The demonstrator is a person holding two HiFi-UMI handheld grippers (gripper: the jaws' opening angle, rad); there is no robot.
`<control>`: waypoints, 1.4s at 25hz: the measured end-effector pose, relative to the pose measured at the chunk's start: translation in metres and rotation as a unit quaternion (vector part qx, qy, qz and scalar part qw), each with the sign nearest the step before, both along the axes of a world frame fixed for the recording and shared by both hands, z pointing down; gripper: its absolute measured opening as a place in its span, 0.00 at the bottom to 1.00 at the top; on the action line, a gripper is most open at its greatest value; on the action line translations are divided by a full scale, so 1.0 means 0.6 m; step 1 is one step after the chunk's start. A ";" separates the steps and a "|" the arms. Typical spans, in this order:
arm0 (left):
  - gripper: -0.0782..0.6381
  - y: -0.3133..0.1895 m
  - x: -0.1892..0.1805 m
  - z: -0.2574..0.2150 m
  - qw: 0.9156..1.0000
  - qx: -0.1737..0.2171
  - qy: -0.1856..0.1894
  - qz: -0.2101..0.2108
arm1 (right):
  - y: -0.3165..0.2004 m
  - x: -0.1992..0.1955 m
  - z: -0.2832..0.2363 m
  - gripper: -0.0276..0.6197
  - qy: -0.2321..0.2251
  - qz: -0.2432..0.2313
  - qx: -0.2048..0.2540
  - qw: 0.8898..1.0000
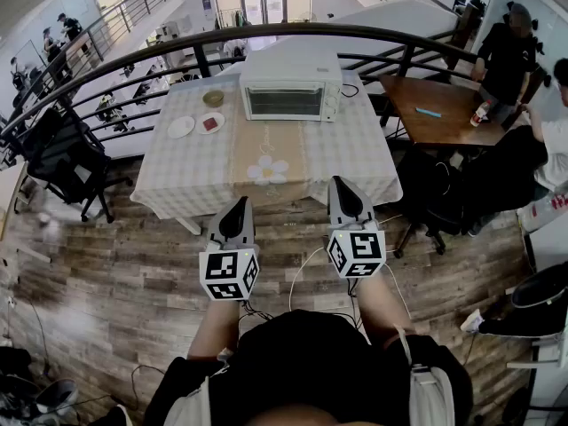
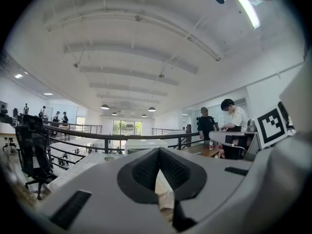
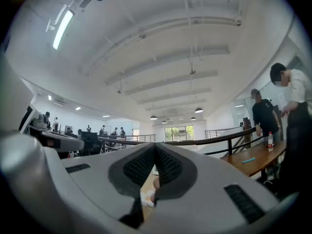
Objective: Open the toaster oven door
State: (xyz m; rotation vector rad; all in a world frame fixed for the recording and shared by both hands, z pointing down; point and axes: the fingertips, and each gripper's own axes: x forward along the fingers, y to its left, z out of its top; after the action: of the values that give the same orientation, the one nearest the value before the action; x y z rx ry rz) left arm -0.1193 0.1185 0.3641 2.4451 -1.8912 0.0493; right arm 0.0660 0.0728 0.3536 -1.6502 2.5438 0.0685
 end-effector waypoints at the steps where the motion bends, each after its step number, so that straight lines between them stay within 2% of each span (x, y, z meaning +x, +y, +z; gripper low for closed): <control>1: 0.13 0.008 0.007 0.000 1.000 -0.002 0.000 -0.001 | 0.010 0.006 0.001 0.05 0.001 -0.001 -0.002 1.000; 8: 0.13 0.026 0.044 -0.009 1.000 -0.006 0.000 0.003 | 0.041 0.033 0.003 0.05 0.005 -0.009 -0.009 1.000; 13: 0.13 0.034 0.051 0.001 1.000 -0.010 -0.001 0.007 | 0.054 0.042 0.010 0.05 -0.014 -0.011 -0.016 1.000; 20: 0.13 0.040 0.040 0.006 1.000 -0.008 -0.004 0.018 | 0.066 0.031 0.016 0.05 -0.009 -0.003 -0.014 1.000; 27: 0.13 0.034 0.005 0.017 1.000 -0.004 0.001 0.029 | 0.071 -0.001 0.020 0.05 -0.008 0.011 -0.005 1.000; 35: 0.13 -0.001 -0.008 0.018 0.999 -0.002 0.000 0.035 | 0.036 -0.012 0.023 0.05 0.001 0.021 -0.006 1.000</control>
State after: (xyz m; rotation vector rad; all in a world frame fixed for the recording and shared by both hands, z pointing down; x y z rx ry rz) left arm -0.1241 0.1179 0.3750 2.5079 -1.8035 0.0570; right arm 0.0590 0.0941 0.3676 -1.7102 2.5156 0.0589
